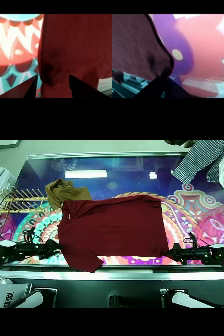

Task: Fold the clothes and pants, and hang the long-sleeved shirts on hangers.

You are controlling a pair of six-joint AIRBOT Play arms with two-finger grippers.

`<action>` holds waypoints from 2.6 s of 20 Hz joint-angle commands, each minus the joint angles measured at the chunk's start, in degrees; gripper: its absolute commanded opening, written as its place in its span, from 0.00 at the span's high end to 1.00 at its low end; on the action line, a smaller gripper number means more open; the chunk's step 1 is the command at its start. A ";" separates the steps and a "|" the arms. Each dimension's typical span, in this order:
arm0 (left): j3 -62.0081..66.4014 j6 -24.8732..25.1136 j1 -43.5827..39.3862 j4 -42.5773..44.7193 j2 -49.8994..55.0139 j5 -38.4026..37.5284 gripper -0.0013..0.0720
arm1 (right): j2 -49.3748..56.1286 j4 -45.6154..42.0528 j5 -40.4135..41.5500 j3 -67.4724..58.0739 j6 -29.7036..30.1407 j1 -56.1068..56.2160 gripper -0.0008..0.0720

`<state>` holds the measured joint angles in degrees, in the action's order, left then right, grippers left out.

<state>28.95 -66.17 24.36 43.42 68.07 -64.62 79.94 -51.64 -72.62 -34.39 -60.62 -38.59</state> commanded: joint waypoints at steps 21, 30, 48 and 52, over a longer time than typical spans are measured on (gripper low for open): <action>30.58 -6.64 -16.04 -4.35 0.57 5.09 0.96 | -7.41 9.05 14.14 -30.42 -2.67 22.86 0.95; 76.15 -28.39 -16.57 17.00 -8.59 -2.51 0.96 | -24.15 -6.62 16.83 -69.99 -16.33 23.45 0.95; 66.45 -28.44 -16.59 29.00 -15.76 -15.17 0.96 | -20.13 -15.50 -10.36 -69.09 -30.34 23.56 0.95; 56.68 -21.57 -17.05 25.03 0.39 -5.18 0.96 | -1.01 -13.49 -8.17 -63.32 -26.86 23.56 0.95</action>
<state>91.81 -93.82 7.64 72.16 58.85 -76.27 66.72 -67.61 -79.53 -101.01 -89.25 -15.07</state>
